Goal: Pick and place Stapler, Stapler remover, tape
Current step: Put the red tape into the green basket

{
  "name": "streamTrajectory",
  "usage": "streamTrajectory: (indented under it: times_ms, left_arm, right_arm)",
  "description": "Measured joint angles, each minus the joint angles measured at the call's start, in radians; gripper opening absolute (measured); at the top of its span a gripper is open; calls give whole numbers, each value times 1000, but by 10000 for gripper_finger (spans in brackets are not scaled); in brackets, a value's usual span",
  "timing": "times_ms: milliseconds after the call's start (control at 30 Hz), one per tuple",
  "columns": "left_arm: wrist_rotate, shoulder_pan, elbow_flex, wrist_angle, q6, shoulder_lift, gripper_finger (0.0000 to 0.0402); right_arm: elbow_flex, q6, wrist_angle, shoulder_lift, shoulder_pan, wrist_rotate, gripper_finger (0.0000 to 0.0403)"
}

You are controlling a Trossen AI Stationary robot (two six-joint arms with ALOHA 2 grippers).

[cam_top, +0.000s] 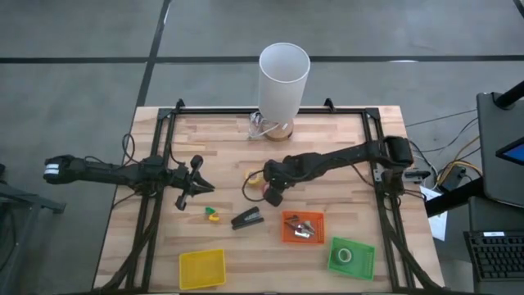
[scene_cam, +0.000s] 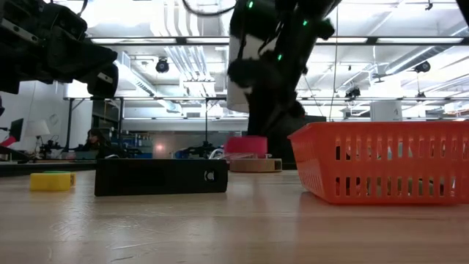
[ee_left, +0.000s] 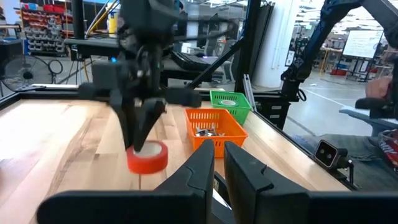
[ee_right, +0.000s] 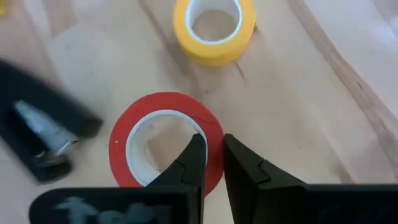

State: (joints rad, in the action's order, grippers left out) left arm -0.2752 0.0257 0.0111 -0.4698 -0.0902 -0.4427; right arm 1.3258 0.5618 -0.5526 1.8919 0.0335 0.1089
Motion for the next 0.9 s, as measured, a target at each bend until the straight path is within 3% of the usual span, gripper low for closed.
streamTrajectory:
  times_ms: [233,367,633,900]
  left_arm:
    - [0,0,0,0,0,0,39]
    - [0,0,0,0,0,0,39]
    - [0,0,0,0,0,0,39]
    - [0,0,0,0,0,0,39]
  right_arm:
    - [-5,52,-158,-140,96,4,33]
    - [-8,157,-248,-225,205,62,33]
    - [-19,518,-437,-349,498,241,34]
    - [-21,951,-623,-347,782,246,34]
